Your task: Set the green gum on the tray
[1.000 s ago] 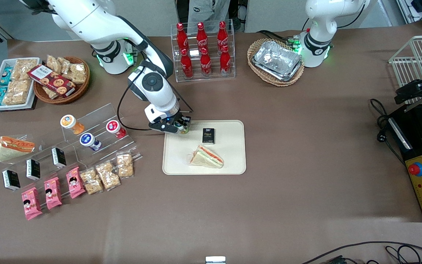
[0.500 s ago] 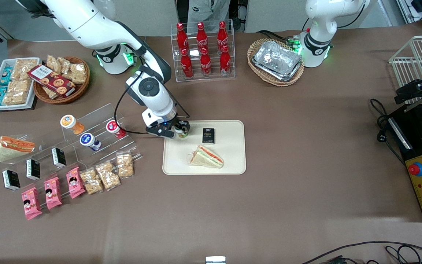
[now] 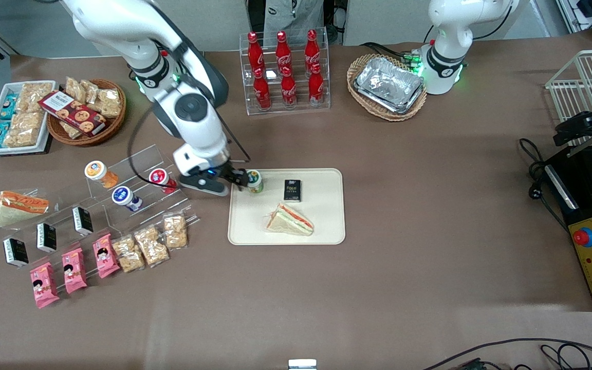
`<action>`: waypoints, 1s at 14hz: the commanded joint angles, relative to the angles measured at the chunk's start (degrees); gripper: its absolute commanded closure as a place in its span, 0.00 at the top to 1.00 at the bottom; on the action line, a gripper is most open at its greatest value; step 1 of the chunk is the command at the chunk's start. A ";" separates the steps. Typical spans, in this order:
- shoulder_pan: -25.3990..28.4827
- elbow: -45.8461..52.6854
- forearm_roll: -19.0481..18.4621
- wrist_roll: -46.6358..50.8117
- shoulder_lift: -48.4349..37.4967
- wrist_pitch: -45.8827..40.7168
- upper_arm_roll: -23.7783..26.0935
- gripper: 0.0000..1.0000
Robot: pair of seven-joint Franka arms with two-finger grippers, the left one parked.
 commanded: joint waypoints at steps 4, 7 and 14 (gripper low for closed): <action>-7.97 9.94 13.12 -28.50 -15.19 -27.44 -5.37 1.00; -5.26 12.42 15.14 -45.80 -18.62 -33.36 -20.30 1.00; -6.39 32.50 14.79 -65.47 -8.99 -46.88 -34.93 1.00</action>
